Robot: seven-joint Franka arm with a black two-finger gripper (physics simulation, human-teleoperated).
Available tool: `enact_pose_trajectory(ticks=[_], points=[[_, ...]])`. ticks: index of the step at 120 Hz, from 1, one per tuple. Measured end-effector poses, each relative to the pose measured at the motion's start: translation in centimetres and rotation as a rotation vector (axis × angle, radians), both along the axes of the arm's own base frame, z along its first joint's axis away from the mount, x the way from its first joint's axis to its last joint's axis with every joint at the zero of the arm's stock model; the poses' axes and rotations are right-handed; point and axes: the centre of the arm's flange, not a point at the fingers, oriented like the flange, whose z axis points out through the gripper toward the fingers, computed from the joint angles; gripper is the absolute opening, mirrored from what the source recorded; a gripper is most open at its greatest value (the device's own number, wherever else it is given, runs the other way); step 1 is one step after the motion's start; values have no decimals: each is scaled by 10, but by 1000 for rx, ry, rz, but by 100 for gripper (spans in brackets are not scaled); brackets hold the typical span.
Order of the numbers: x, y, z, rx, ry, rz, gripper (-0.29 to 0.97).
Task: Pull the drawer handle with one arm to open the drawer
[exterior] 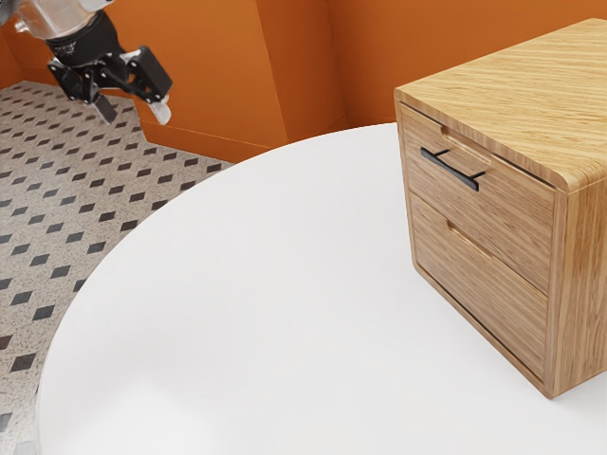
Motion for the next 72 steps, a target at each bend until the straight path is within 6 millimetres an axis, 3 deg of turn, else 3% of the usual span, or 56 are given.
enact_pose_trajectory(ticks=[23, 35, 40, 44, 51, 55, 64, 72], points=[[-9, 31, -15, -13, 57, 9, 68], [-40, 29, 1, -14, 96, -13, 68], [-47, 29, -19, 13, 177, -16, 68], [-48, 10, -42, 33, 247, -56, 68], [-47, -80, -54, 52, 274, -254, 68], [-50, -109, -54, 39, 262, -319, 68], [-49, -129, -56, -19, 228, -365, 68], [-40, -120, -77, -58, 217, -334, 68]])
